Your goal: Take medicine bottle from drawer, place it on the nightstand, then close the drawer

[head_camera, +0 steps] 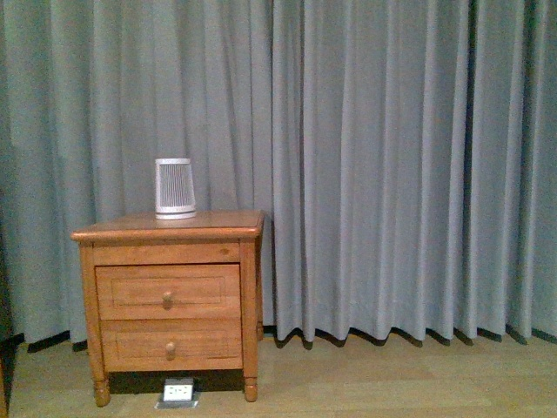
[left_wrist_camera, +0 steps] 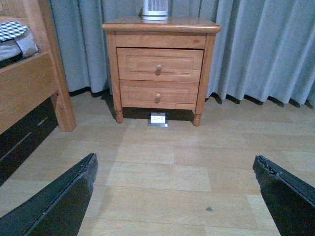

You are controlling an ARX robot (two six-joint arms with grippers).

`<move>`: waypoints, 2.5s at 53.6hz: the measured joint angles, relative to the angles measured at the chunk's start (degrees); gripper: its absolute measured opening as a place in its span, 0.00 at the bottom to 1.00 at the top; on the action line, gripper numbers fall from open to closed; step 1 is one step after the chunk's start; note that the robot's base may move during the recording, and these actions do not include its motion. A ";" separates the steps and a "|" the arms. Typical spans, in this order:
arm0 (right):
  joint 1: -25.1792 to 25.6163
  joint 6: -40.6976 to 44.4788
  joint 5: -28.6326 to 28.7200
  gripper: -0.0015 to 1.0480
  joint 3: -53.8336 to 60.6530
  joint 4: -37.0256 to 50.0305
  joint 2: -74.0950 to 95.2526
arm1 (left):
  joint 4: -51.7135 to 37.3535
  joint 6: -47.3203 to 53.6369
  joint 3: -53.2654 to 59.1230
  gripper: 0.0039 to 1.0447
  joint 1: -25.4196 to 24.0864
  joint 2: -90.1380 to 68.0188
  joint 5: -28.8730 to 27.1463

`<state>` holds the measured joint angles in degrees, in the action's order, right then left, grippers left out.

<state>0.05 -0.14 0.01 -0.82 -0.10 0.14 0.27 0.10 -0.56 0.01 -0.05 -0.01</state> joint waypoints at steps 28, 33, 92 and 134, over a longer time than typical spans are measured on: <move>0.00 0.00 0.00 0.93 0.00 0.00 0.00 | 0.00 0.00 0.00 0.94 -0.02 0.00 0.02; 0.00 0.00 -0.02 0.93 0.00 0.00 0.00 | 0.00 0.00 0.00 0.94 0.00 0.00 0.00; 0.00 0.00 0.02 0.93 0.00 0.00 0.00 | 0.00 0.00 0.00 0.94 0.00 0.00 -0.02; 0.00 0.00 0.00 0.93 0.00 0.00 0.00 | -60.87 -17.66 -16.37 0.94 2.78 -87.49 -4.31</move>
<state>0.05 -0.14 0.01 -0.82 -0.10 0.14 -60.60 -17.56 -16.93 2.79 -87.55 -4.32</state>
